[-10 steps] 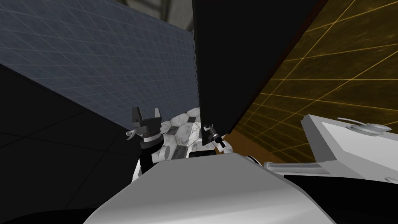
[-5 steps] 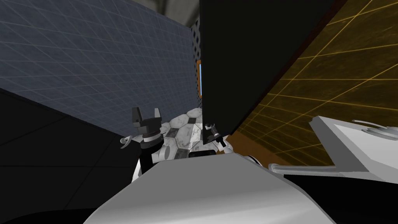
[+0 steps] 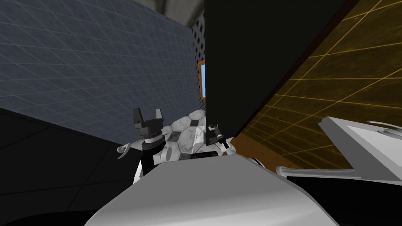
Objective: Push the door open
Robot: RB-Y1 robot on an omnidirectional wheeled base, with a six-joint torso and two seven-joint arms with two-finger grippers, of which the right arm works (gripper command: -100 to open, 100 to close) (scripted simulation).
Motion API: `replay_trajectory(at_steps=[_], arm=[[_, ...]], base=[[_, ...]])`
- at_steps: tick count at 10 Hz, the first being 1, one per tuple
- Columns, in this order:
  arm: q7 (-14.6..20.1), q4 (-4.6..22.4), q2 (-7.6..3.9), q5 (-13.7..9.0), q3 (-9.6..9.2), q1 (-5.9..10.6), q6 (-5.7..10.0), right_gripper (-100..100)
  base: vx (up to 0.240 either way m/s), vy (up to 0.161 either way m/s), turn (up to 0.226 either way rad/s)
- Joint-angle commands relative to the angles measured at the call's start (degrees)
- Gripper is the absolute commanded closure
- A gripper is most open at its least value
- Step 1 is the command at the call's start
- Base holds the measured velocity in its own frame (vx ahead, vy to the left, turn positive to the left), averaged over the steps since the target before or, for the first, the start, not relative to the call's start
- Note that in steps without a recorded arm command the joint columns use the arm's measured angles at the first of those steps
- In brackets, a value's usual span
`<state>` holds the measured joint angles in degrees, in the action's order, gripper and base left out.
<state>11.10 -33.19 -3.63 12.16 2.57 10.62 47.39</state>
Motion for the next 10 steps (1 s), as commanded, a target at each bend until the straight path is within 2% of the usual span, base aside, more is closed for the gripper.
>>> replay_trajectory(at_steps=[1, 3, 4, 5, 7, 10], arm=[[-0.55, -0.35, 0.27, -0.60, 0.81, 0.19, -0.13, 100], [-1.07, -0.32, 0.61, -1.14, 1.57, 0.18, -0.31, 100], [-0.98, 0.42, 0.08, -1.13, 1.69, 0.20, -0.16, 100], [-1.38, 0.34, -0.47, -1.73, 2.59, 0.27, -0.16, 100], [-1.55, 0.35, -0.64, -1.97, 2.93, 0.26, -0.18, 100], [-2.29, 0.38, -1.21, -2.97, 4.40, 0.20, -0.26, 100]], base=[[0.121, 0.130, -0.055], [0.153, 0.124, -0.051], [0.077, 0.036, -0.030], [0.137, 0.026, -0.036], [0.148, 0.071, -0.029], [0.139, 0.063, -0.039]])
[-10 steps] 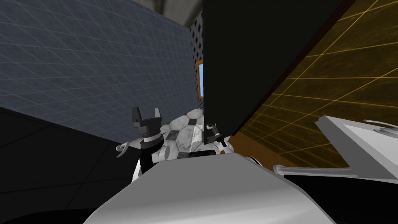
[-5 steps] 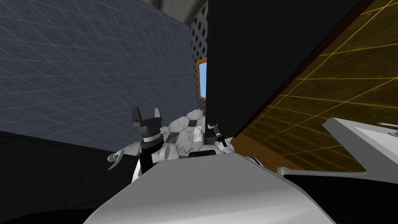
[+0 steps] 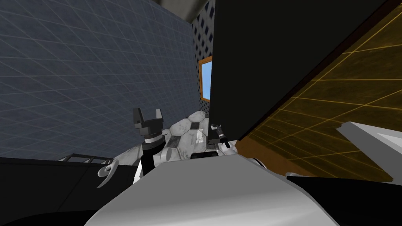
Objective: Push the door open
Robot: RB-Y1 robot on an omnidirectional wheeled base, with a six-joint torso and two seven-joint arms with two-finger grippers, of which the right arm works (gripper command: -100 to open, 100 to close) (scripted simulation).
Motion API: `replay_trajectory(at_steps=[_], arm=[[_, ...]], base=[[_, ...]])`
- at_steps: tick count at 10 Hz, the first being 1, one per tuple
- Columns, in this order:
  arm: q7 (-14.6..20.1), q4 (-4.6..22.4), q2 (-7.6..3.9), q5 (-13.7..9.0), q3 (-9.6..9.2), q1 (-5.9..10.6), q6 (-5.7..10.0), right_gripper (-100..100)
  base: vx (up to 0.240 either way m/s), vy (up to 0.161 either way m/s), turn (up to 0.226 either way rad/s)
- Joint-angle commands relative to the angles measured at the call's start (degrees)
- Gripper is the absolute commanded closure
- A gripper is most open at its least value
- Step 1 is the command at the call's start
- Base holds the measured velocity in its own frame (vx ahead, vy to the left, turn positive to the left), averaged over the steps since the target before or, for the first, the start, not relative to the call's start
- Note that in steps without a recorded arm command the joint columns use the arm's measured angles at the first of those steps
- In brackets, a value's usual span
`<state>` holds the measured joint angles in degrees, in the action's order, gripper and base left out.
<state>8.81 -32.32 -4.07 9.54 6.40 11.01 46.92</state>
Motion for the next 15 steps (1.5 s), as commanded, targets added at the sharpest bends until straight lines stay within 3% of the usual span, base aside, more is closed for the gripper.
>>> replay_trajectory(at_steps=[1, 7, 15], arm=[[-0.25, -0.48, -0.93, -0.69, 1.08, -0.21, 0.19, 100], [-1.23, -0.44, -1.38, -2.02, 3.04, -0.29, 0.08, 100], [-3.77, -0.33, -1.67, -5.48, 8.11, -0.49, -0.20, 100]], base=[[0.181, 0.101, -0.035], [0.138, 0.060, -0.037], [0.190, 0.098, -0.065]])
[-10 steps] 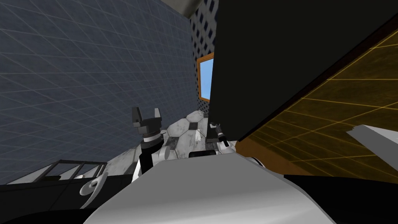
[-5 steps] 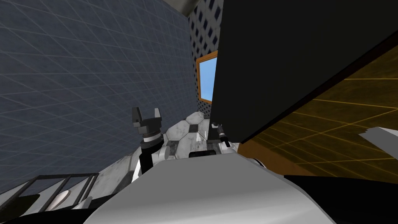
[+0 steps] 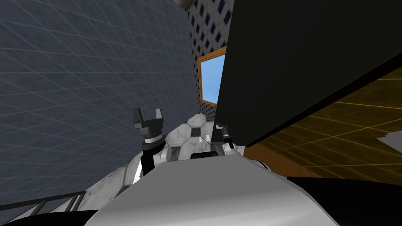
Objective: Push the door open
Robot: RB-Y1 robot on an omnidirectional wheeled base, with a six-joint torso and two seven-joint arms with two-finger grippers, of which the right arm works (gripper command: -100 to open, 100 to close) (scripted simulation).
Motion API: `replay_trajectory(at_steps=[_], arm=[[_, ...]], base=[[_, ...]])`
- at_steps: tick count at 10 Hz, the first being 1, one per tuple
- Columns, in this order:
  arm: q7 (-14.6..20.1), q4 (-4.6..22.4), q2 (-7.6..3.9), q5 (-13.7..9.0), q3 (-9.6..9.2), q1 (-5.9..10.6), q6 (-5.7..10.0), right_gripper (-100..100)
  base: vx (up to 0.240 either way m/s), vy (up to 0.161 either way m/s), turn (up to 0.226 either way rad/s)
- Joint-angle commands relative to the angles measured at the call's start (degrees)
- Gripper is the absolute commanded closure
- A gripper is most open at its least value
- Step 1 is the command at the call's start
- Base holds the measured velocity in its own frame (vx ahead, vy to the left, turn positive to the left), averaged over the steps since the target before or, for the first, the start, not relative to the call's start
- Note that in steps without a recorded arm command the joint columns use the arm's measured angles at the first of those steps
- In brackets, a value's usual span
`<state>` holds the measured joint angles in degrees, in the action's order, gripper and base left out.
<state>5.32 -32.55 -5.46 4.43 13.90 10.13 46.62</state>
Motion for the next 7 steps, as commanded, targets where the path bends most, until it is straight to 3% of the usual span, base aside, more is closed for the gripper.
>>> replay_trajectory(at_steps=[1, 7], arm=[[-0.54, -0.08, -0.25, -0.73, 1.13, 0.37, 0.07, 100], [-2.03, -0.02, 0.24, -2.76, 4.11, 0.26, -0.09, 100]], base=[[0.204, 0.075, -0.073], [0.186, 0.084, -0.061]])
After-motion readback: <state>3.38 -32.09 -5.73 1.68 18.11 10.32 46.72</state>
